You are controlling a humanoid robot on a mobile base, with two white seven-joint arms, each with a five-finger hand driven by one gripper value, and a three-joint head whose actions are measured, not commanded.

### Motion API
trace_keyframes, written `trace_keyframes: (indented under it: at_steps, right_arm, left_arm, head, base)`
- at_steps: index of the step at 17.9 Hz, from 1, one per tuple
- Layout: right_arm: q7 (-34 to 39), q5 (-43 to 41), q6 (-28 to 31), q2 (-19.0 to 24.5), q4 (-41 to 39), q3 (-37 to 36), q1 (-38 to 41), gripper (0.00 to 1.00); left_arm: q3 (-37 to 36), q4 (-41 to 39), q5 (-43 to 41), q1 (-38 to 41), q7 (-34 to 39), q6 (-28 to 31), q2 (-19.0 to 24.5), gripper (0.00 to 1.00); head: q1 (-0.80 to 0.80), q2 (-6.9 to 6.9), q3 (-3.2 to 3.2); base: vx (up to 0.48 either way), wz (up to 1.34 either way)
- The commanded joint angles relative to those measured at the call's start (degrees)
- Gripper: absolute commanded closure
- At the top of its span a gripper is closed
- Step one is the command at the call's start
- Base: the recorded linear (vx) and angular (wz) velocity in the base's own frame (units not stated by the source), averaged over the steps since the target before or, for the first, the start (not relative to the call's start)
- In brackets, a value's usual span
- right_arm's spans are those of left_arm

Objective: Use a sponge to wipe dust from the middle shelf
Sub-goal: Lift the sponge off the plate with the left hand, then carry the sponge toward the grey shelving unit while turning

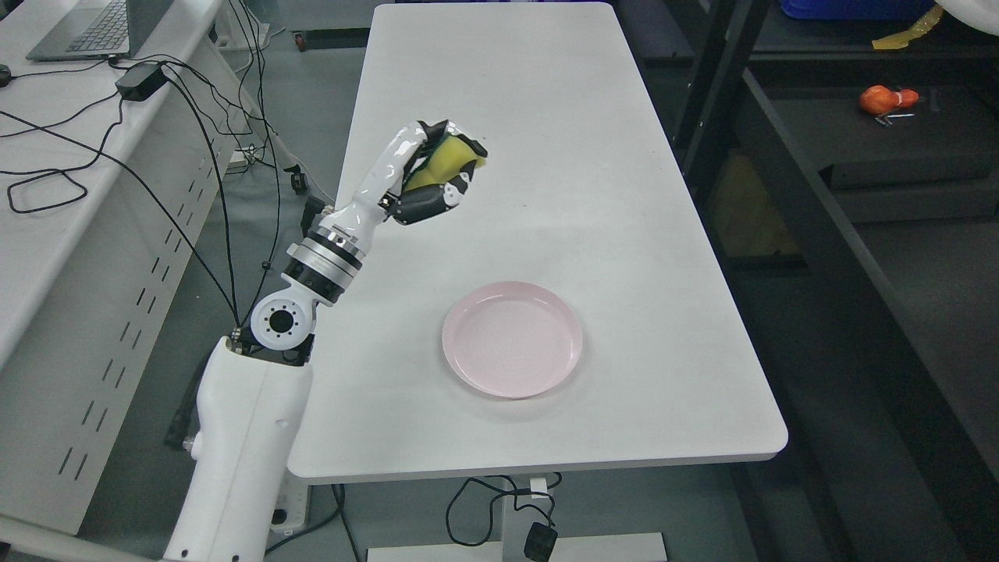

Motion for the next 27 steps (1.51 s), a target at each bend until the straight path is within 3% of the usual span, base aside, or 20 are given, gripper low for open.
trace_keyframes:
  at_steps: [1, 5, 18, 27]
  right_arm:
    - [-0.14, 0.0, 0.03, -1.0, -1.0, -0.02, 0.0, 0.0]
    - [-0.14, 0.0, 0.03, -1.0, -1.0, -0.02, 0.0, 0.0]
    - [-0.14, 0.0, 0.03, -1.0, -1.0, 0.07, 0.0, 0.0]
    - [-0.14, 0.0, 0.03, -1.0, -1.0, -0.02, 0.0, 0.0]
  left_arm:
    - [8.57, -5.26, 14.03, 10.15, 5.71, 1.56, 0.69, 0.97]
    - [9.01, -11.17, 16.84, 16.16, 5.71, 1.73, 0.69, 0.98]
    - [8.39, -12.31, 16.85, 16.6, 5.62, 2.09, 0.69, 0.98]
    - [2.77, -12.31, 16.85, 16.69, 5.71, 2.09, 0.69, 0.98]
  head:
    - [0.0, 0.0, 0.0]
    - [0.0, 0.0, 0.0]
    - [0.0, 0.0, 0.0]
    - [0.0, 0.0, 0.0]
  base:
    - [0.0, 0.0]
    - [-0.022, 0.0]
    - [-0.138, -0.28]
    - [-0.274, -0.58]
